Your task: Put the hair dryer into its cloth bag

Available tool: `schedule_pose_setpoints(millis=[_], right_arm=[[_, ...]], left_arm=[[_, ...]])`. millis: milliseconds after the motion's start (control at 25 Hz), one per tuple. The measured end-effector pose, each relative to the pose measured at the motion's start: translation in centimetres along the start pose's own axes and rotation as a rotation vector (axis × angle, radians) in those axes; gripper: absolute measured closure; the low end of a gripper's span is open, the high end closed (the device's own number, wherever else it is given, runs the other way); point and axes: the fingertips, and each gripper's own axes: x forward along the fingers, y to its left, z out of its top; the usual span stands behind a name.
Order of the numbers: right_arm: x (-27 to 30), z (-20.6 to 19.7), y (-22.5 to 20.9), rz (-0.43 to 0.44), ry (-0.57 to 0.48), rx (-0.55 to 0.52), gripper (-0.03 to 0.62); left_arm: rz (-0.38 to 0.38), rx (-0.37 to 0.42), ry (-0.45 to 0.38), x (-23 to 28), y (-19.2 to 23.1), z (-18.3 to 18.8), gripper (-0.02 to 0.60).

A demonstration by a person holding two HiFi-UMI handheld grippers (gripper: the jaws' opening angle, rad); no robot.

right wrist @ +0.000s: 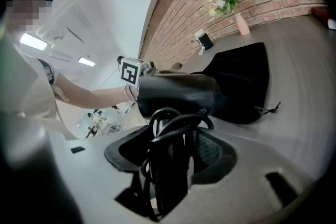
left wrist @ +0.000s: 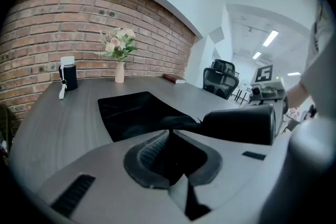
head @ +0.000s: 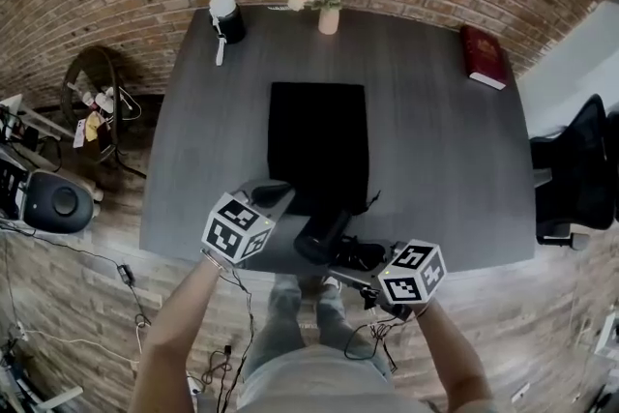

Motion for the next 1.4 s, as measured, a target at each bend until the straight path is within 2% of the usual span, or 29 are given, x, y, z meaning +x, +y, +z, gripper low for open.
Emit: schedule_pose_setpoints(millis=[200, 360, 600, 880, 1160, 1400], right_arm=[[2.3, -1.1, 0.2, 0.047, 0.129, -0.04, 0.359], [3.7, -1.1, -0.8, 0.024, 0.168, -0.028, 0.359], [4.5, -0.2, -3.7, -0.118, 0.196, 0.02, 0.359], [4.9, 1.6, -6.3, -0.269, 0.147, 0.173, 0.358], [5.4, 3.7, -8.2, -0.455, 0.09, 0.182, 0.356], [6.3, 5.2, -9.6, -0.558, 0.027, 0.216, 0.356]], left_arm=[[-0.018, 0.015, -0.032, -0.2, -0.2, 0.6, 0.563], [-0.035, 0.037, -0.036, -0.3, -0.3, 0.7, 0.563], [-0.035, 0.039, -0.044, -0.7, 0.0, 0.9, 0.563], [-0.046, 0.061, -0.046, -0.7, -0.3, 1.2, 0.563], [-0.064, 0.081, -0.072, -0.9, -1.0, 2.1, 0.563], [-0.108, 0.097, -0.11, -1.2, -1.7, 2.5, 0.563]])
